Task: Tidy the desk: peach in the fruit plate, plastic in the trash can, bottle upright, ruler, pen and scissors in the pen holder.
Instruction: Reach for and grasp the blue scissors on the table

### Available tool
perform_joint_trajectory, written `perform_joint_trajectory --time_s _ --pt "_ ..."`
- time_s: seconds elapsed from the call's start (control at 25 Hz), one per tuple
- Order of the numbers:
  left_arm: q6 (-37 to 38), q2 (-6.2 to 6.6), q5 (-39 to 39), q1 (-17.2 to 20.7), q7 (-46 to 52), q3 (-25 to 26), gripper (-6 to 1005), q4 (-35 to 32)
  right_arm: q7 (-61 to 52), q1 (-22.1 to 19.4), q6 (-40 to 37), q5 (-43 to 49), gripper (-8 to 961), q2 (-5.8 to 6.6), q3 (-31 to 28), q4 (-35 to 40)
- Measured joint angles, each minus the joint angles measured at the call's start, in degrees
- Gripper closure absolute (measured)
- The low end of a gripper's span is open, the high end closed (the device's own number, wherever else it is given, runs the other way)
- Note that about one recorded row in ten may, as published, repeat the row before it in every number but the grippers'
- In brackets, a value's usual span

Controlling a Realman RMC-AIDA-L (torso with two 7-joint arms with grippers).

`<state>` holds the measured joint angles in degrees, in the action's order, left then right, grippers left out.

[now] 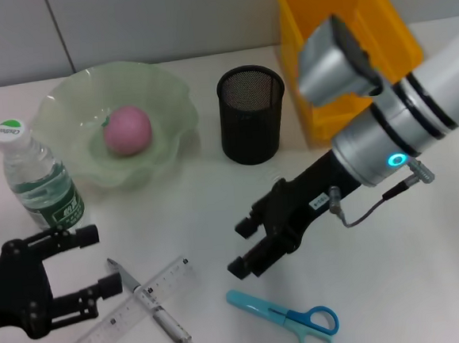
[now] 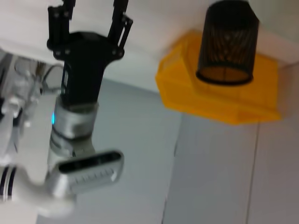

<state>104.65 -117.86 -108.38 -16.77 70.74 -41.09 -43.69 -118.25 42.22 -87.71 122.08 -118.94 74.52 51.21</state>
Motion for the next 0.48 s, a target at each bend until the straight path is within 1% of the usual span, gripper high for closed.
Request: perform_joint_trajectory --time_s 0.16,0.24,0.36,0.48 --pt "-0.9 -0.08 -3.5 -0.3 -0.2 0.0 216 -1.2 -15.2 1.7 -0.4 5.3 201 -0.07 8.2 6.7" --pt "-1.4 -0.04 -4.8 -0.6 -0.1 0.0 216 -1.8 -22.3 4.1 -1.5 7.7 201 -0.11 11.7 8.0" --pt "-2.1 -0.04 -6.6 -0.9 0.1 0.0 216 -2.5 -30.7 8.0 -2.8 9.3 201 -0.19 15.2 7.4" --pt "-2.2 0.04 -7.3 -1.2 0.2 0.0 216 -2.5 -38.1 11.8 -3.6 11.2 201 -0.36 17.3 5.5"
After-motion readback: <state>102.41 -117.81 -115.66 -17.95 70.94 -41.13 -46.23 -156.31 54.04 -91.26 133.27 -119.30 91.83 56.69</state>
